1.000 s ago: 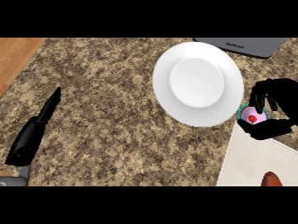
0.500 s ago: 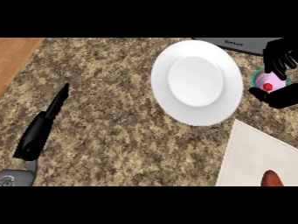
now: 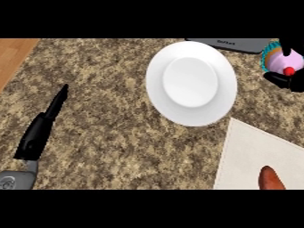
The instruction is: Pick the cupcake from the placemat and place it in the plate
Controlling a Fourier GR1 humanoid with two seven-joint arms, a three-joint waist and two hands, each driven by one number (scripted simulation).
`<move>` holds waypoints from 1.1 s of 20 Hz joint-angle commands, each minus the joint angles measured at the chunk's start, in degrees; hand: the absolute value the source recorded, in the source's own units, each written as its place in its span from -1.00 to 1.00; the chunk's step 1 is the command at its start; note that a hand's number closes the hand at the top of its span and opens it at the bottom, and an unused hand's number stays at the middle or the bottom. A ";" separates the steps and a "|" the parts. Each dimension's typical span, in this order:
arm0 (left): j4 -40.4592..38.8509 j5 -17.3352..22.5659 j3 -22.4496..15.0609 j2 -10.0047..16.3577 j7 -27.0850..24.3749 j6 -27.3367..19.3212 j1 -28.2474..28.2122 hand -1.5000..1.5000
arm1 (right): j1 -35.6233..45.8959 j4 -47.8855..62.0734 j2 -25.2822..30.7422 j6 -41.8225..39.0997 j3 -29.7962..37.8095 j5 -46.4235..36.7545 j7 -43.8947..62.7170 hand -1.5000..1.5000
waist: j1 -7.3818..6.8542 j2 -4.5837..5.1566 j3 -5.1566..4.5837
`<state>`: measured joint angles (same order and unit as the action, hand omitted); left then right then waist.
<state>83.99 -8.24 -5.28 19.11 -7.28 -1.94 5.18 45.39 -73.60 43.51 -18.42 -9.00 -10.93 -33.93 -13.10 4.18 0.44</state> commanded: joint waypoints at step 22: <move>-1.32 1.63 5.44 1.18 -0.84 -1.05 -5.24 0.00 | 24.89 39.47 -26.94 -1.72 -20.45 -12.08 -18.80 1.00 | 7.72 -2.77 -0.47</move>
<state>82.04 -7.69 -0.73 19.94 -7.43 -3.76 1.39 68.06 -39.78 21.92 -19.23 -26.35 -19.73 -48.16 -5.37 1.41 -0.02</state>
